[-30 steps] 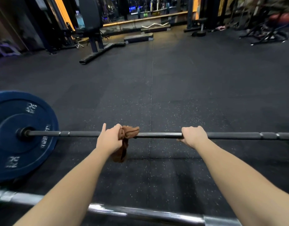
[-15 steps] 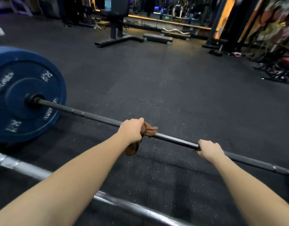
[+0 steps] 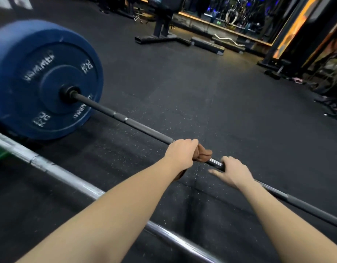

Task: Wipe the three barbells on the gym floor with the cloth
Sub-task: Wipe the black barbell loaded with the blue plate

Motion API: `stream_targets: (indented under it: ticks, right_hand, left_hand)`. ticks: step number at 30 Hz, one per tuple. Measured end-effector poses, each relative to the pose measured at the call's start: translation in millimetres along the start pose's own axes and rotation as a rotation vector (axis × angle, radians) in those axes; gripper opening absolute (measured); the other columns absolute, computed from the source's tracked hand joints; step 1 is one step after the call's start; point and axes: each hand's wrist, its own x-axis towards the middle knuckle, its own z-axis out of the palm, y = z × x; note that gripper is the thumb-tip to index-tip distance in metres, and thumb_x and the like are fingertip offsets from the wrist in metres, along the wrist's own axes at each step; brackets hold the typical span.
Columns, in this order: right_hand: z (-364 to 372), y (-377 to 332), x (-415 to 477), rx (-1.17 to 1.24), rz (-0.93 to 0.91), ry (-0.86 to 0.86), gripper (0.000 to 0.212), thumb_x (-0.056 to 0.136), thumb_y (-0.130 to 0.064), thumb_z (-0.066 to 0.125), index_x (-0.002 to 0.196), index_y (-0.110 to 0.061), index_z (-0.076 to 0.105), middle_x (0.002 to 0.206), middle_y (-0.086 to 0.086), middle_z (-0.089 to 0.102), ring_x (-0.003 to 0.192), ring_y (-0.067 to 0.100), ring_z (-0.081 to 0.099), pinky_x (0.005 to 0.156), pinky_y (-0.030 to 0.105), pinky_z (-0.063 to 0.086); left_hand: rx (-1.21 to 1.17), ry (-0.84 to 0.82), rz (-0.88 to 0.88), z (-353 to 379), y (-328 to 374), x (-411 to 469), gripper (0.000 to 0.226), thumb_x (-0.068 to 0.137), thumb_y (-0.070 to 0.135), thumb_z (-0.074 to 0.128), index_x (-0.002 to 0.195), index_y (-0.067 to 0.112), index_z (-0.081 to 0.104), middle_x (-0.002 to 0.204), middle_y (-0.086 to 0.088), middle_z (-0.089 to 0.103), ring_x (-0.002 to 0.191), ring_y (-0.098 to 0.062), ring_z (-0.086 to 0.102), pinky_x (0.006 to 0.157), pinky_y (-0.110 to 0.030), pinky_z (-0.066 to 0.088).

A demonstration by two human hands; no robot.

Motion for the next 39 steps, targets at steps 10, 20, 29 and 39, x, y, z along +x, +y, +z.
stream_targets:
  ticks: [10,20,29,39]
  right_hand:
    - [15,-60,24,0.034,0.169,0.009,0.055,0.092,-0.074,0.049,0.107,-0.022,0.055,0.107,0.0,0.067,0.106,0.028,0.058,0.094,0.043,0.036]
    - [9,-62,22,0.033,0.152,-0.037,0.047,0.096,-0.068,0.048,0.102,-0.021,0.052,0.096,-0.002,0.059,0.102,0.028,0.057,0.098,0.044,0.034]
    - [5,-62,20,0.023,0.136,-0.046,0.028,0.1,-0.049,0.052,0.103,-0.021,0.051,0.107,0.002,0.065,0.102,0.029,0.058,0.1,0.046,0.035]
    - [0,-58,13,0.066,0.084,-0.091,0.037,0.1,-0.054,0.051,0.117,-0.021,0.054,0.119,0.002,0.065,0.115,0.029,0.058,0.102,0.047,0.032]
  left_hand:
    - [0.057,0.047,-0.075,-28,-77,-17,0.029,0.086,0.008,0.061,0.097,0.021,0.038,0.109,0.002,0.063,0.109,-0.027,0.059,0.12,-0.04,0.025]
    - [-0.067,0.163,-0.222,-11,-95,-23,0.023,0.088,0.008,0.055,0.094,0.023,0.039,0.104,0.0,0.05,0.1,-0.026,0.054,0.073,-0.042,0.048]
    - [0.003,0.105,-0.119,9,-1,-18,0.038,0.09,0.008,0.068,0.121,0.019,0.05,0.123,-0.003,0.055,0.118,-0.024,0.049,0.083,-0.037,0.046]
    - [0.265,0.048,-0.183,-1,-5,-16,0.036,0.089,0.017,0.067,0.119,0.018,0.047,0.124,-0.008,0.062,0.114,-0.031,0.057,0.097,-0.042,0.045]
